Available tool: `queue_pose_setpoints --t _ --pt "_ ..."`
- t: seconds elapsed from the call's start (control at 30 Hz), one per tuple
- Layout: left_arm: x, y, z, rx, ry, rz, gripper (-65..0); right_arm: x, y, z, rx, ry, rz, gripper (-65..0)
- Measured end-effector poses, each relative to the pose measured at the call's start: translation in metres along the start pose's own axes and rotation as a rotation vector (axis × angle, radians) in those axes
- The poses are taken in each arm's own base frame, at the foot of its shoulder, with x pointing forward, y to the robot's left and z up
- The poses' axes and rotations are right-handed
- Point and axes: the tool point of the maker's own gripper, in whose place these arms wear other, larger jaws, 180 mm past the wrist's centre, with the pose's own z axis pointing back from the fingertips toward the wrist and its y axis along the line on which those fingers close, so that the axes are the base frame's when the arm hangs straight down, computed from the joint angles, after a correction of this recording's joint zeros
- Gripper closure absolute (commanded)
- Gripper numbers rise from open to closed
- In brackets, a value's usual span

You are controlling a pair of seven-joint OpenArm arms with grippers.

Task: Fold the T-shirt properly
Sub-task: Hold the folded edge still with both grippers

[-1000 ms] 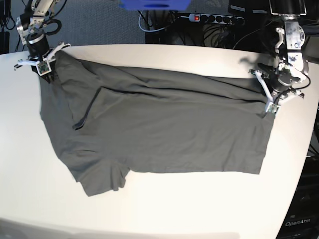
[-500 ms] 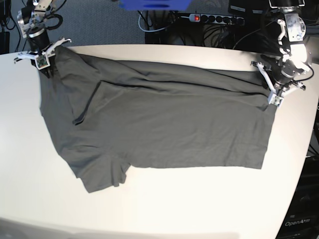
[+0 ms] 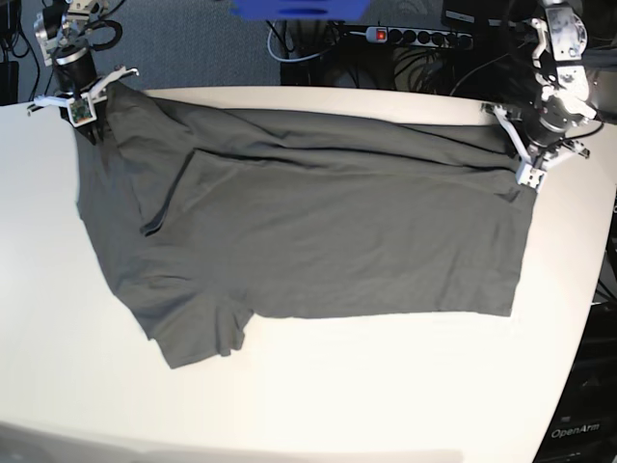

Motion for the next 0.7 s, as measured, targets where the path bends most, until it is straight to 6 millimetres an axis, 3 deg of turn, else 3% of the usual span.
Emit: queue_pose_setpoints --t 0.17,0.43,0.7 --pt "-0.01 -0.013 0.014 -0.003 0.058 -0.044 -8.4 0.0 0.0 0.0 -0.003 0.001 -0.002 -3.3" --pt "-0.01 -0.012 0.012 -0.009 0.079 -0.05 -8.4 0.0 0.0 0.0 -0.003 0.0 -0.002 -3.3" --pt "-0.008 0.014 0.007 0.011 0.051 0.013 -8.4 0.001 0.0 0.0 -0.003 -0.004 -0.004 -3.3"
